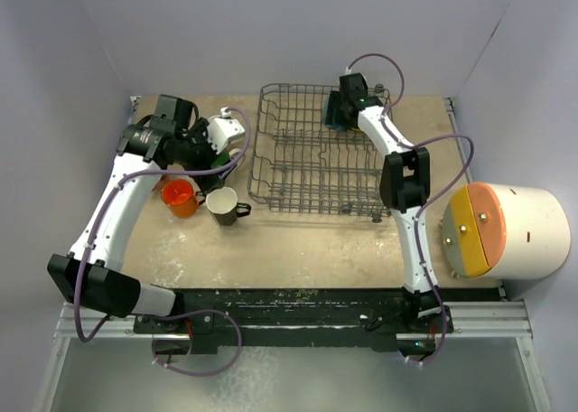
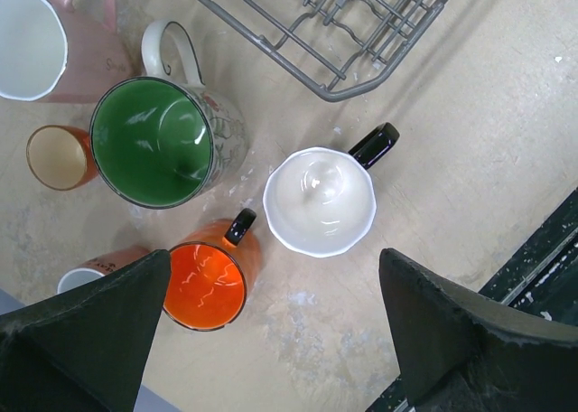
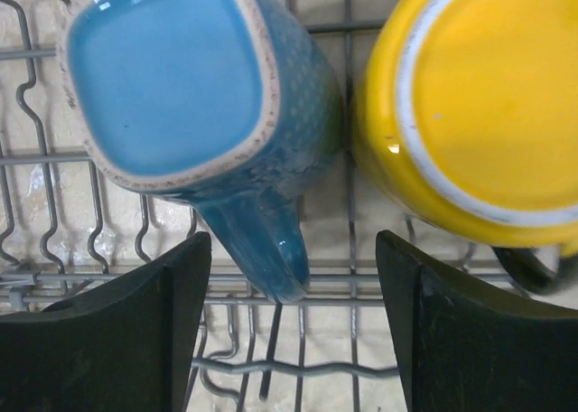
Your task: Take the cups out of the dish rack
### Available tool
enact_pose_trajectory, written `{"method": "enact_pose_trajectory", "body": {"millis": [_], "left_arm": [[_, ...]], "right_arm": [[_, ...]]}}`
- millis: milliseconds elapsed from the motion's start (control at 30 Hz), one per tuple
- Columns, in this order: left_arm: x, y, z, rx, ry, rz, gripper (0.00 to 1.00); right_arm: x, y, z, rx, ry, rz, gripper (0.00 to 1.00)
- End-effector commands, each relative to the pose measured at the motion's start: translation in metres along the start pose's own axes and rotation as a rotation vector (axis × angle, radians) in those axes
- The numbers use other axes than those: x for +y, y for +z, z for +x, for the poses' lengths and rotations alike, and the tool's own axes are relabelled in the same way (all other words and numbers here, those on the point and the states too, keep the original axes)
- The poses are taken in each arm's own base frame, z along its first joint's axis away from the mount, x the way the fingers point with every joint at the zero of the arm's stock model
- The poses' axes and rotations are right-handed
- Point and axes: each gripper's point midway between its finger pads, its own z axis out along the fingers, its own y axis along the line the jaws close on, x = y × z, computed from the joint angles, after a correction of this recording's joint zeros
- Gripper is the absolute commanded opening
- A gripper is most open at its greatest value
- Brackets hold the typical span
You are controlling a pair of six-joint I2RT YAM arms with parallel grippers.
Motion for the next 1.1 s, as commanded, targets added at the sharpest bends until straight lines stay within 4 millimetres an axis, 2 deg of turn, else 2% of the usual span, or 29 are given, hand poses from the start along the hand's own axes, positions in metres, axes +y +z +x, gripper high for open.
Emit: {"method": "enact_pose_trajectory", "body": {"millis": [0,100,367,667,833,1067], "left_arm": [[-0.007,-0.008,-0.003,-0.036,0.019,0.004,0.99],[-0.007,-0.008,-0.002,-0.035,0.025,0.005,0.99],[-0.011,-0.008,0.000,-0.037,0.031,0.015,0.99],[-0.014,-0.006,0.002,-0.042,0.028,0.023,1.00],[-0.012,-0.007,0.004,-0.038,0.034,0.007,0.99],[-0.011,-0.007,0.006,-0.040,0.036,-0.009,0.99]], "right_arm": [[0.019,0.000,-0.021,-0.067,0.015,-0.073,0.74],[0.020,0.005,-0.028,-0.101,0.023,-0.072,0.71],[0.022,0.003,-0.041,-0.150,0.026,-0.055,0.51],[0.025,-0.018,-0.050,-0.175,-0.027,-0.036,0.18],[0.029,-0.038,-0.067,-0.217,-0.037,-0.036,0.00],[0.043,-0.076,-0.093,-0.284,-0.051,-0.069,0.00]]}}
